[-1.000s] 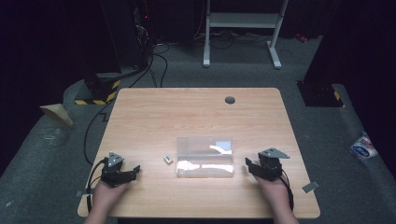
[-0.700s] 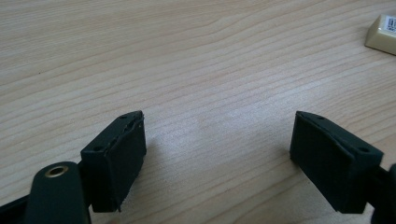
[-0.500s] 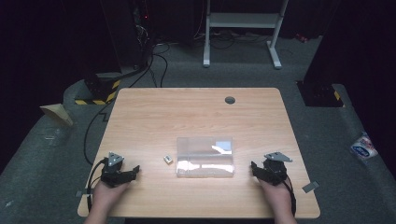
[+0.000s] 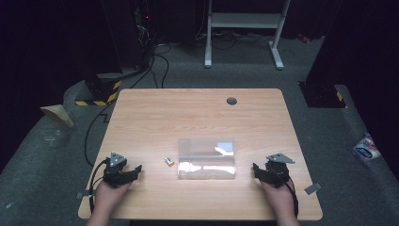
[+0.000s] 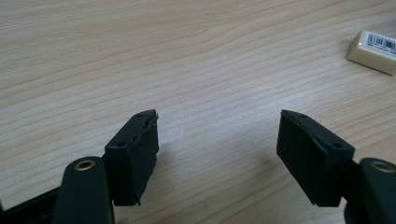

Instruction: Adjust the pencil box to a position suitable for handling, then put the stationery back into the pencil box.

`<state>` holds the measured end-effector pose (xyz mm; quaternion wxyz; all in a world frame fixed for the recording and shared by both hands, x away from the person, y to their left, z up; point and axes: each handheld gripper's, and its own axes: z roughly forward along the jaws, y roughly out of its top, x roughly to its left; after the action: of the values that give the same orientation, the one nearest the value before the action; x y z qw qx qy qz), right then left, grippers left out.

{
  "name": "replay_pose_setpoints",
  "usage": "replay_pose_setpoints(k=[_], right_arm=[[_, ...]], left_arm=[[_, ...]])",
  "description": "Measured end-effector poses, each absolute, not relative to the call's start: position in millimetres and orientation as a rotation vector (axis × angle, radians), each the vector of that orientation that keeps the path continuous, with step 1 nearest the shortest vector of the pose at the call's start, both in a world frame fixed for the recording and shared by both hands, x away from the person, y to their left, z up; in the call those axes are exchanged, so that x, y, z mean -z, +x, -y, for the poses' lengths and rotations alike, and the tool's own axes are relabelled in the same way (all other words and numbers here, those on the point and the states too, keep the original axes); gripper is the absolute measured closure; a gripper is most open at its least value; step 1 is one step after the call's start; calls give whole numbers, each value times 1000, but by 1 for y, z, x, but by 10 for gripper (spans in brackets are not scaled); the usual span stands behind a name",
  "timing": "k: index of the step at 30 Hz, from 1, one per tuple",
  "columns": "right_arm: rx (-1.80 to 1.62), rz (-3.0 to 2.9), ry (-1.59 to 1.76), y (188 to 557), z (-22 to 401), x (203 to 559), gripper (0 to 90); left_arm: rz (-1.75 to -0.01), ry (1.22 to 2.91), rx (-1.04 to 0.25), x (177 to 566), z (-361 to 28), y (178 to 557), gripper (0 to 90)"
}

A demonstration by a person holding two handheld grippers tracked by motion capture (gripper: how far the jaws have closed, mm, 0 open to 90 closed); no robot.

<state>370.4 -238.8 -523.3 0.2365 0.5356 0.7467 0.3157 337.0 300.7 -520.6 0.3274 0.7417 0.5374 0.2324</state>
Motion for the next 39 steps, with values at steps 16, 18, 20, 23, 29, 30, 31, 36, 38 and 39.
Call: replay_pose_setpoints(k=[16, 18, 20, 23, 29, 30, 31, 36, 38, 39], right_arm=[[-870, -2047, 1467, 368, 239, 523, 294], [-870, -2047, 1466, 368, 239, 524, 295], [-871, -2049, 1467, 368, 238, 523, 296], [-871, -2051, 1462, 368, 238, 523, 298], [-871, -2053, 1459, 368, 238, 524, 298], [-872, -2054, 1459, 368, 238, 523, 299], [-872, -2055, 1458, 368, 238, 523, 299], [-873, -2056, 1457, 368, 238, 523, 301], [-871, -2054, 1454, 368, 238, 523, 305], [-872, -2055, 1452, 368, 238, 524, 305]], left_arm=[[-1282, 1963, -588, 508, -272, 332, 308], [-1268, 1979, -584, 508, -269, 332, 313], [-1263, 1980, -578, 508, -267, 332, 316], [-1250, 1987, -573, 508, -264, 332, 318], [-1207, 1991, -551, 505, -253, 331, 321], [-1198, 1989, -544, 505, -251, 331, 323], [-1188, 1993, -547, 505, -250, 330, 324], [-1137, 2008, -539, 503, -239, 332, 339], [-1118, 2019, -557, 502, -233, 333, 325], [-1121, 2016, -550, 502, -232, 333, 318]])
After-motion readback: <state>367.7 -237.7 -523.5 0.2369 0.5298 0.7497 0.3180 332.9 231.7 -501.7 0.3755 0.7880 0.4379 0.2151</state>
